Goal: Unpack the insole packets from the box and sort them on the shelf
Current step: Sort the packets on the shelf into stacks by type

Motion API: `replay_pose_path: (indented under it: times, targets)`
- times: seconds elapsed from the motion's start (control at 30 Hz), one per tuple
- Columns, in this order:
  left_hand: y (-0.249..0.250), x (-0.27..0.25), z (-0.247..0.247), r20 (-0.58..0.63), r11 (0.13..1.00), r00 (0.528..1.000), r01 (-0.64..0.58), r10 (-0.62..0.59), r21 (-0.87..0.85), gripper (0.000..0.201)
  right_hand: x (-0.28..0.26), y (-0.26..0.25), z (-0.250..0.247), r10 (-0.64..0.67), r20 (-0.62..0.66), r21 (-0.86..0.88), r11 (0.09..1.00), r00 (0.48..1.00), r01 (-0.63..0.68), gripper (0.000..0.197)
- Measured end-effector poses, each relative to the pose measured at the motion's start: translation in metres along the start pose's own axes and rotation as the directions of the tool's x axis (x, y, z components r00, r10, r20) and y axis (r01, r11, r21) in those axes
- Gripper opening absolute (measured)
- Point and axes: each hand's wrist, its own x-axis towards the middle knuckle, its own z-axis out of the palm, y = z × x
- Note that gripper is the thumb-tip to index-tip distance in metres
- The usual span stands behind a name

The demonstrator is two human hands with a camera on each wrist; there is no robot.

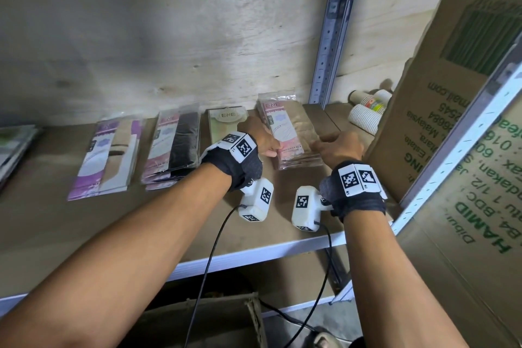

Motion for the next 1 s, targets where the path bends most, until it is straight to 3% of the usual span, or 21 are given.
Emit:
replay_pose_path:
  times: [0.13, 0.23, 0.4, 0.5, 0.63, 0.7, 0.87, 1.0]
  targets:
    - [0.003, -0.004, -0.008, -0.001, 1.000, 1.000, 0.011, -0.011, 0.001, 0.032, -0.005, -0.002, -0.006, -0.021, 0.012, 0.001, 1.000, 1.000, 0.021, 0.043]
    - [0.002, -0.015, -0.026, -0.067, 0.995, 0.992, -0.102, 0.103, 0.016, 0.016, -0.007, -0.008, -0.013, -0.091, -0.059, -0.011, 0.996, 0.994, 0.091, 0.048]
    - [-0.020, -0.054, -0.079, -0.217, 0.962, 0.951, -0.248, 0.220, -0.112, 0.010, -0.030, -0.026, -0.013, -0.275, -0.111, 0.119, 0.950, 0.955, 0.288, 0.021]
    - [-0.047, -0.086, -0.118, -0.254, 0.954, 0.936, -0.277, 0.242, -0.111, 0.015, -0.058, -0.038, 0.005, -0.315, 0.048, 0.336, 0.899, 0.948, 0.282, 0.014]
    - [-0.085, -0.122, -0.173, -0.343, 0.932, 0.911, -0.307, 0.228, -0.195, 0.025, -0.104, -0.063, 0.045, -0.422, 0.257, 0.451, 0.848, 0.869, 0.279, 0.015]
    - [-0.103, -0.133, -0.202, -0.413, 0.919, 0.886, -0.323, 0.211, -0.225, 0.021, -0.125, -0.078, 0.066, -0.459, 0.337, 0.475, 0.837, 0.822, 0.273, 0.014]
    - [-0.149, -0.147, -0.282, -0.584, 0.905, 0.807, -0.311, 0.090, -0.290, 0.034, -0.171, -0.126, 0.124, -0.488, 0.503, 0.486, 0.842, 0.713, 0.234, 0.022]
    - [-0.197, -0.143, -0.347, -0.578, 0.948, 0.815, -0.151, -0.042, -0.281, 0.033, -0.203, -0.167, 0.174, -0.471, 0.633, 0.436, 0.873, 0.615, 0.219, 0.017]
